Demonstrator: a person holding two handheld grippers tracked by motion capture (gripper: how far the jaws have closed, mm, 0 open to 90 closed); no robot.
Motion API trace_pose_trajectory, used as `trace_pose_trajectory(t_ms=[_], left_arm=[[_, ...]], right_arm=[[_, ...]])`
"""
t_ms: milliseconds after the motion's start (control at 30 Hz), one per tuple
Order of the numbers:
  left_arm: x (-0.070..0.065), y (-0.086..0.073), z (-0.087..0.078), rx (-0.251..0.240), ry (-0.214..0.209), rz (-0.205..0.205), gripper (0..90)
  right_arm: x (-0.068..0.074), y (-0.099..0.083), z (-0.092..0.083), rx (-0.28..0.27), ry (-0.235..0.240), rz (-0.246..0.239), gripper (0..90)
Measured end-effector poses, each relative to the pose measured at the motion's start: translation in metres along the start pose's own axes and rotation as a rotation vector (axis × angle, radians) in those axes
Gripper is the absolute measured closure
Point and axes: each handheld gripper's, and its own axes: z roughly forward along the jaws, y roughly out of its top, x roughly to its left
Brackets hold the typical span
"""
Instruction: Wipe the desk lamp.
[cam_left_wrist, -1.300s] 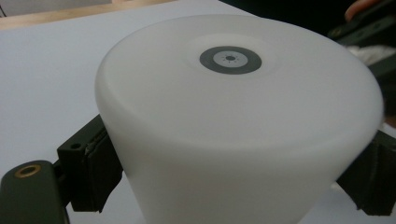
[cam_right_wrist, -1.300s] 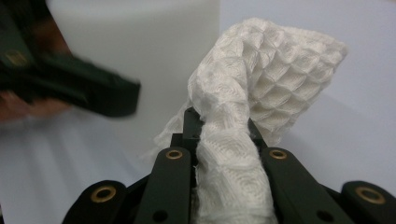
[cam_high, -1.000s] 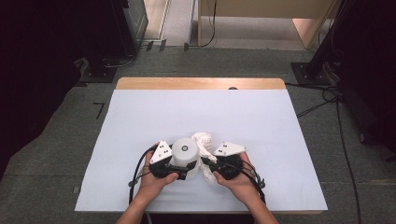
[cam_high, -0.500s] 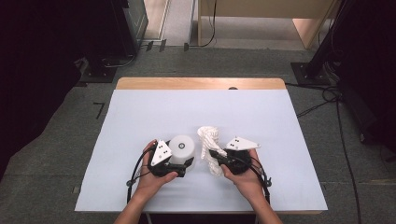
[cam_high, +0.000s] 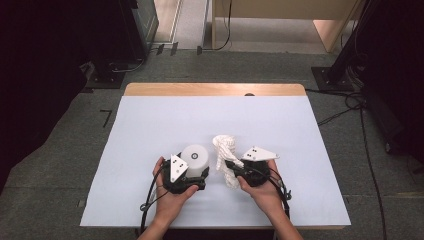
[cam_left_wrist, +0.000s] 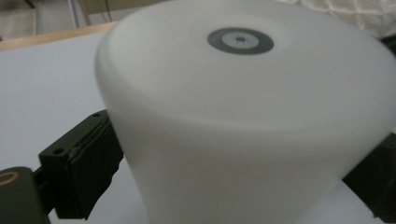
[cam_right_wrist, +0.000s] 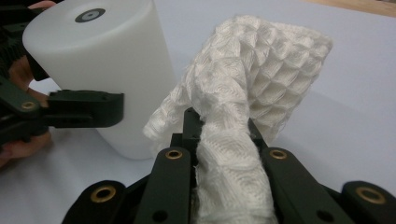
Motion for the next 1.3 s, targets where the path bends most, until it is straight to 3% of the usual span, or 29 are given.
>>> trace_pose_trajectory(t_ms=[67,167,200,333,467,533,667,700,867,1067,1200,1300], left_arm=[[0.000,-0.001,0.001,0.000,0.010,0.001,7.4],[0.004,0.000,0.000,-0.004,-0.027,0.022,8.1],[0.008,0.000,-0.001,-0.006,-0.056,0.022,8.2],[0.021,0.005,-0.006,-0.050,-0.249,-0.004,8.3],[0.026,0.008,-0.009,-0.069,-0.321,-0.015,8.3],[0.026,0.006,-0.007,-0.056,-0.329,-0.007,8.2],[0.025,0.003,0.000,0.008,-0.316,0.014,8.2],[0.026,0.002,0.001,0.002,-0.321,0.015,8.2],[0.027,0.003,0.001,0.013,-0.331,0.019,8.3],[0.024,0.004,0.001,0.018,-0.334,0.046,8.2],[0.024,0.004,0.001,0.023,-0.335,0.046,8.2],[0.028,0.005,0.001,0.025,-0.347,0.019,8.2]], right_arm=[[0.001,-0.001,0.002,0.004,0.002,-0.002,79.4],[0.003,-0.002,0.004,0.009,0.000,-0.012,79.4],[0.003,-0.002,0.004,0.008,-0.002,-0.013,79.4],[0.008,-0.002,0.005,0.013,-0.016,-0.037,79.4],[0.015,-0.004,0.010,0.036,-0.050,-0.079,79.4],[0.021,-0.006,0.014,0.060,-0.084,-0.113,79.4],[0.029,-0.006,0.017,0.064,-0.042,-0.122,79.6],[0.030,-0.005,0.016,0.057,-0.032,-0.119,79.6],[0.033,0.004,0.002,-0.035,0.016,-0.111,79.8],[0.039,0.009,-0.012,-0.164,0.004,-0.174,79.7],[0.037,0.007,-0.010,-0.152,0.017,-0.181,79.9],[0.036,0.002,0.000,-0.083,0.033,-0.175,79.8]])
